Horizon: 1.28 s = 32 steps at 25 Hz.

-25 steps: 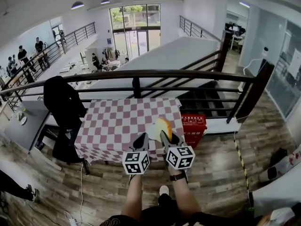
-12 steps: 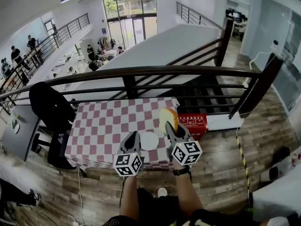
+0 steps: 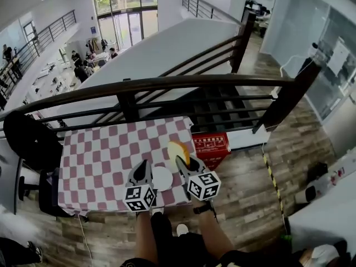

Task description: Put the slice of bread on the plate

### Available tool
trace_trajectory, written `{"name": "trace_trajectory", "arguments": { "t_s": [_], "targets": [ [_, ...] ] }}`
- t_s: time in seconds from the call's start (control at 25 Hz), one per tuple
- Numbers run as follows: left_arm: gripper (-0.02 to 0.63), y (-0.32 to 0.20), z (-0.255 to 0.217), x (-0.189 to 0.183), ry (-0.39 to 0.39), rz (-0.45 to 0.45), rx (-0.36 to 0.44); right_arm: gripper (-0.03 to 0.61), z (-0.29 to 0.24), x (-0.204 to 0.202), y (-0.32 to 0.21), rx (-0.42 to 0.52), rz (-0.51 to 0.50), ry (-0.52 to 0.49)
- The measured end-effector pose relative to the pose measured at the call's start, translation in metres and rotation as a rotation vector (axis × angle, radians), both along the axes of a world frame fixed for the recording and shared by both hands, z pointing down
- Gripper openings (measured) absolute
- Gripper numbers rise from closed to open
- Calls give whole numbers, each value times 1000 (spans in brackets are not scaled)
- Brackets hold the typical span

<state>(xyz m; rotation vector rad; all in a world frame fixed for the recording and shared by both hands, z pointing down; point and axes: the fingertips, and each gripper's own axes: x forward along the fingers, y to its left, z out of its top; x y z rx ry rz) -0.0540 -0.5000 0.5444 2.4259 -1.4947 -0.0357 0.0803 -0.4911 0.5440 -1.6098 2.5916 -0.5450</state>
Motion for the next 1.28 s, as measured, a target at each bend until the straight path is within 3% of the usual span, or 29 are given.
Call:
{"name": "trace_trajectory", "arguments": {
  "t_s": [0.24,0.64,0.8,1.04,1.2,1.28],
  "targets": [
    [17,-24,42,-24,13,4,-123,97,71,-23,-12,-236,-34,4],
    [17,-38,104,-48,-17,-4,-260,97,183,-78,-10,-506,-142,-36],
    [17,-38,120,-51,-23,2,-300,97,219,-95,-1,-614,-161,-99],
    [17,-36,139,-54,-26,12,-343,97,252,-118,11,-720,-183,-159],
    [17,-35,145,-60,-27,9,-360,97,266,-122,12,-744,-130,-211],
    [17,-34,147,-63,-28,5,-366,98,275,-118,11,-765,-90,-183]
  ]
}}
